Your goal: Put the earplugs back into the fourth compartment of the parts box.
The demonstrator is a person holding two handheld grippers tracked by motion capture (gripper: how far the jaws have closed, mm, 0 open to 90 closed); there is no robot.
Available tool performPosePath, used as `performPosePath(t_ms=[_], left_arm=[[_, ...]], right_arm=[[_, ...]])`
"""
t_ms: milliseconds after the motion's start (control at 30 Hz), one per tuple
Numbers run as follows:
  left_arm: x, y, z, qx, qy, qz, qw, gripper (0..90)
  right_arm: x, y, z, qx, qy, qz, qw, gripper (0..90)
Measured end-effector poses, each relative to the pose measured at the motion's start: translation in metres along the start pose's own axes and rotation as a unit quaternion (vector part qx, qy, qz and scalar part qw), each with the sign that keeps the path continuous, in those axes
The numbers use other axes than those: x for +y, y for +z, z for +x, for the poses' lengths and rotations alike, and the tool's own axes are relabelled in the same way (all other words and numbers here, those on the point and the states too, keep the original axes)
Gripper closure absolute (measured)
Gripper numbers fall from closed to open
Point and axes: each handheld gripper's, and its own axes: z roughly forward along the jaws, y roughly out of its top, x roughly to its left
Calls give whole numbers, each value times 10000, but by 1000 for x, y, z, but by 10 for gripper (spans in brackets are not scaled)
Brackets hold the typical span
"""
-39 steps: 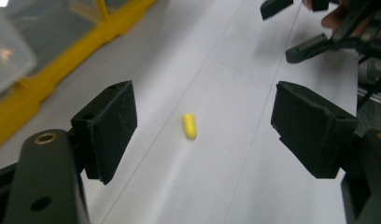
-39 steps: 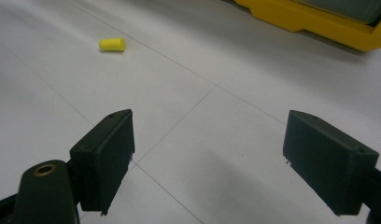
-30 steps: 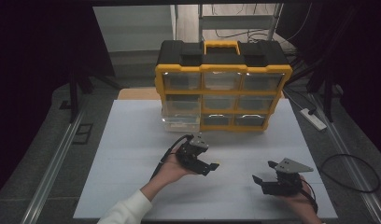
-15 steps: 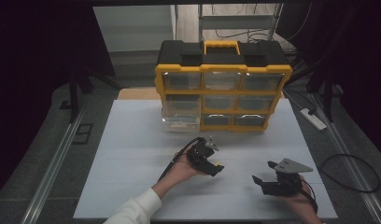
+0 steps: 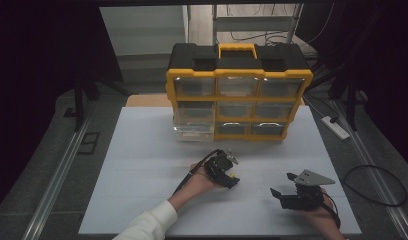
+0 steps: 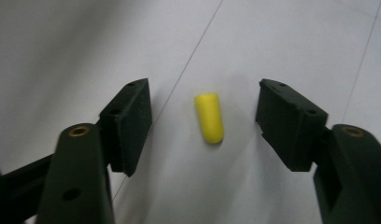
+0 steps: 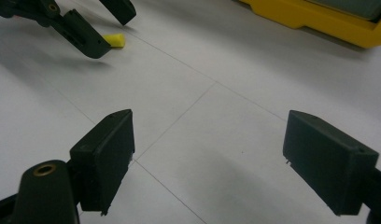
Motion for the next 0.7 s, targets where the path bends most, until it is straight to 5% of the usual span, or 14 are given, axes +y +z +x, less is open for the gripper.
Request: performPosePath(t_ms=[233, 500, 700], left_arm=[[-1, 1, -1, 15, 77, 0, 10000, 428], [-1, -1, -2, -176, 112, -19, 9998, 783], [-1, -6, -4, -225, 109, -153, 9996, 792]], right_arm=[[0, 0, 0, -26, -14, 0, 10000, 175], [0, 0, 0, -32, -33, 1, 10000, 177], [0, -1, 0, -42, -34, -7, 10000, 177]])
